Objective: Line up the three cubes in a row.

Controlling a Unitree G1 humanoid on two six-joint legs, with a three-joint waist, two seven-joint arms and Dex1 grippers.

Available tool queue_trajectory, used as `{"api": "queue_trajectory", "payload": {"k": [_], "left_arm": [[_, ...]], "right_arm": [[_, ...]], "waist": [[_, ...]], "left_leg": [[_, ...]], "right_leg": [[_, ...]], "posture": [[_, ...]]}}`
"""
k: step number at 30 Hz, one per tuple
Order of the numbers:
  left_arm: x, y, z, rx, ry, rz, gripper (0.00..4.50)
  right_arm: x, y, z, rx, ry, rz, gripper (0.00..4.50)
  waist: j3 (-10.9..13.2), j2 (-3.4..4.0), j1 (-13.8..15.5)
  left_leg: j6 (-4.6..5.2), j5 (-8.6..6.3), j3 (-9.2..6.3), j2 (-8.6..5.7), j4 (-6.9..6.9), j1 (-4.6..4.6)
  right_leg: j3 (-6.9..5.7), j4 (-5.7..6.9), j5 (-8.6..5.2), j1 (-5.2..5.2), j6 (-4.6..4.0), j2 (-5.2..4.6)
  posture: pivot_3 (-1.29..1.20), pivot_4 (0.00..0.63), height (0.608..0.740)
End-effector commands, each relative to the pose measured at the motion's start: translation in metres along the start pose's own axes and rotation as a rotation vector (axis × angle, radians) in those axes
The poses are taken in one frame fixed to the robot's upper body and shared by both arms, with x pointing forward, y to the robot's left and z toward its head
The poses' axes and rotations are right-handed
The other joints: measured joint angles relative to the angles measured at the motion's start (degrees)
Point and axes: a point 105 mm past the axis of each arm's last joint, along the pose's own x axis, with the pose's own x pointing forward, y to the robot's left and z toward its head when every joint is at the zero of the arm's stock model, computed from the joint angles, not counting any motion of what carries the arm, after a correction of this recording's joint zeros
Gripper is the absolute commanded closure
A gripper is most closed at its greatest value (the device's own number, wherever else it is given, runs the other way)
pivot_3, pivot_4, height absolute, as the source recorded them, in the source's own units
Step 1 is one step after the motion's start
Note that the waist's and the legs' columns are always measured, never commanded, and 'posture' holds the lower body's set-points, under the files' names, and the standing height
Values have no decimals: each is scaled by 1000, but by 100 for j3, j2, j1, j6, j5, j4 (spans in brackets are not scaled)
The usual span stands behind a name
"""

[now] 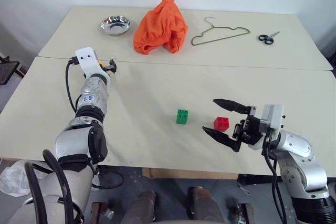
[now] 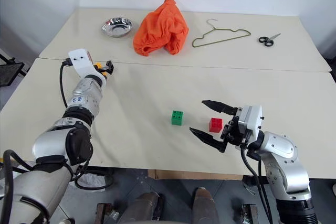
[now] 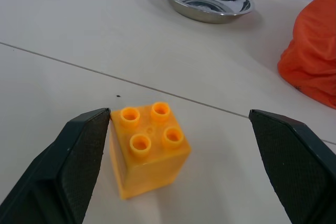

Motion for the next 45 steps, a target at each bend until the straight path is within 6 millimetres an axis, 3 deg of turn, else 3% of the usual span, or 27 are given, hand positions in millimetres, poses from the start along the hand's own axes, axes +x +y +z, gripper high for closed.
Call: {"api": "queue_trajectory", "payload": {"k": [1, 8, 14, 20, 22, 25, 28, 32, 41, 45], "left_arm": [[1, 0, 12, 6, -33, 10, 879], [1, 3, 9, 10, -22, 4, 3027], [0, -2, 16, 9, -58, -71, 3027], [-7, -15, 40, -5, -169, -309, 3027], [-20, -26, 50, 48, -214, -555, 3027], [-66, -26, 52, 220, -187, -1035, 3027], [-102, -25, 40, 365, -58, -1345, 3027], [-122, -31, 22, 513, 51, -1534, 3027], [-126, -66, -22, 690, 121, -1712, 3027], [-121, -82, -29, 690, 113, -1701, 3027]], "right_arm": [[2, 1, 8, -38, -35, 5, 0], [3, 0, 6, -38, -38, -4, 0], [4, 0, 4, -38, -45, -9, 0], [5, 0, 5, -43, -50, -12, 0], [3, 1, 6, -47, -45, -13, 0], [-7, 0, 9, -56, -24, -24, 0], [-14, 0, 9, -55, 3, -20, 0], [-18, 1, 9, -50, 19, -20, 0], [-28, 9, 11, -37, 48, -42, 0], [-35, 12, 12, -33, 74, -54, 0]], "waist": [[0, 0, 0], [0, 0, 3], [0, 0, 2], [0, 0, -17], [0, 1, -28], [0, 2, -73], [-1, 3, -103], [-1, 3, 10], [0, 2, 90], [0, 2, 83]], "left_leg": [[0, 0, 0, 0, 0, 0], [0, 0, 0, 0, 0, 0], [0, 0, 0, -1, 0, 0], [0, 0, 1, 1, 0, 0], [-1, 0, 2, 1, 0, 0], [-1, 0, 5, 3, -3, 0], [-1, 0, 8, 6, -6, 0], [-1, 0, 3, 5, 12, 1], [1, 0, -4, 3, 10, 0], [1, 0, 3, 5, 10, 0]], "right_leg": [[0, 0, 0, 0, 0, 0], [0, 0, 0, 0, 0, 0], [0, 0, 0, 0, 0, 0], [-1, 0, 0, 0, 0, 1], [-1, 0, 0, -1, 0, 1], [-3, 0, 0, -3, 0, 0], [-5, -2, -1, -4, -2, 0], [-6, -2, -1, 10, -2, -1], [-13, -6, 0, 12, -2, 0], [-13, -6, 0, 12, -2, 2]], "posture": [[0, 150, 740], [0, 150, 740], [0, 150, 740], [0, 150, 740], [0, 150, 740], [0, 150, 740], [0, 150, 740], [0, 150, 740], [0, 150, 740], [0, 150, 740]]}}
